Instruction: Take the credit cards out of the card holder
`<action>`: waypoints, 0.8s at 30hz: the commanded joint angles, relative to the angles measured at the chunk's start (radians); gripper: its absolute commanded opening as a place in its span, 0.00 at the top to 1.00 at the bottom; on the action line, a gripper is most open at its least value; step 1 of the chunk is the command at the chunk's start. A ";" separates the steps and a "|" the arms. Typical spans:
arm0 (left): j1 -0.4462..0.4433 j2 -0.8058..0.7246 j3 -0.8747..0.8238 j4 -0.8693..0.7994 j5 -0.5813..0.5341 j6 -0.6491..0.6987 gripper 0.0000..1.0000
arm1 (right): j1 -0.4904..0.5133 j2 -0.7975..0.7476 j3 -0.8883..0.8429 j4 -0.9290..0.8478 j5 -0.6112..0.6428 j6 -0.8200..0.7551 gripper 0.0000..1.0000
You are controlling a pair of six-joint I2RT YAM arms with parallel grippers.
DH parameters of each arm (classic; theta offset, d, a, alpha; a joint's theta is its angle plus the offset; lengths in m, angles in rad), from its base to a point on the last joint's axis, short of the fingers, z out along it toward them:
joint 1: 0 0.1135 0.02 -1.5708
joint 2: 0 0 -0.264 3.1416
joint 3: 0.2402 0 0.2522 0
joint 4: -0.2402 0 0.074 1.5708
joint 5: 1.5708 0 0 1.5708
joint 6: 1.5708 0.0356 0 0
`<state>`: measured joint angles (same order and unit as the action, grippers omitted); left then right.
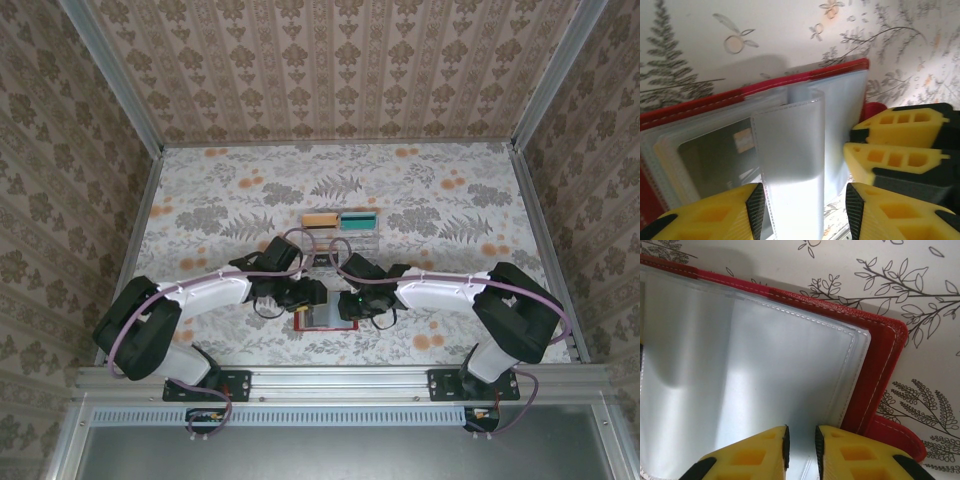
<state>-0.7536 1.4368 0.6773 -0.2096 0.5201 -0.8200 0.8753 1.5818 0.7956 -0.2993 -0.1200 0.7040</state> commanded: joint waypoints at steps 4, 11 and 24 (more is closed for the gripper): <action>-0.016 0.011 0.050 0.087 0.063 -0.023 0.51 | 0.002 -0.069 -0.046 -0.011 0.077 0.019 0.72; -0.045 0.096 0.113 0.132 0.092 -0.028 0.51 | -0.015 -0.184 -0.091 -0.021 0.121 0.036 0.70; -0.085 0.263 0.210 0.081 0.093 -0.023 0.55 | -0.033 -0.346 -0.170 -0.050 0.146 0.069 0.66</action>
<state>-0.8364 1.6978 0.8715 -0.0917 0.6102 -0.8387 0.8482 1.2613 0.6437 -0.3210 -0.0021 0.7498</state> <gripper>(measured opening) 0.455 0.341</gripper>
